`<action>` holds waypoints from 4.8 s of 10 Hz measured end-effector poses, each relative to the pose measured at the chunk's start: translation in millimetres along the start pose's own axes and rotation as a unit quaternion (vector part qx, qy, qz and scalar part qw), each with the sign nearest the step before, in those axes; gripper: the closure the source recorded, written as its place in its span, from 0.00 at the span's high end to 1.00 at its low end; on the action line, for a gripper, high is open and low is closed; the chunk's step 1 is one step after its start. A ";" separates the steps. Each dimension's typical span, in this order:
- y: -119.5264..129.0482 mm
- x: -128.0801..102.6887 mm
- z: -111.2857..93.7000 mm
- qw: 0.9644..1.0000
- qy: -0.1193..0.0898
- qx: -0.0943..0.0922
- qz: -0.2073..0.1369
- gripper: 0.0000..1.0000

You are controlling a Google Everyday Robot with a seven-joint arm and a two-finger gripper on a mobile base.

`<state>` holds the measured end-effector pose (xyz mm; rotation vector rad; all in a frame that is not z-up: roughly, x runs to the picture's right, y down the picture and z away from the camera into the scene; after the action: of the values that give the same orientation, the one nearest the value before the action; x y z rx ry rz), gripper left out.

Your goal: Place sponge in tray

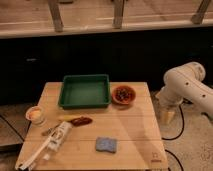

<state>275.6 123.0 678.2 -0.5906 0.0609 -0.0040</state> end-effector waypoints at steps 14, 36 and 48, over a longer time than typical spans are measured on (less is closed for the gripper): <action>38.0 -33.5 13.2 0.997 0.048 -0.019 -0.063 0.80; 88.0 -180.9 48.9 0.979 0.059 -0.037 -0.192 0.80; 96.6 -228.8 89.7 0.974 0.039 -0.044 -0.220 0.80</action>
<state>51.2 258.0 711.6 -0.6834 0.0061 -0.4567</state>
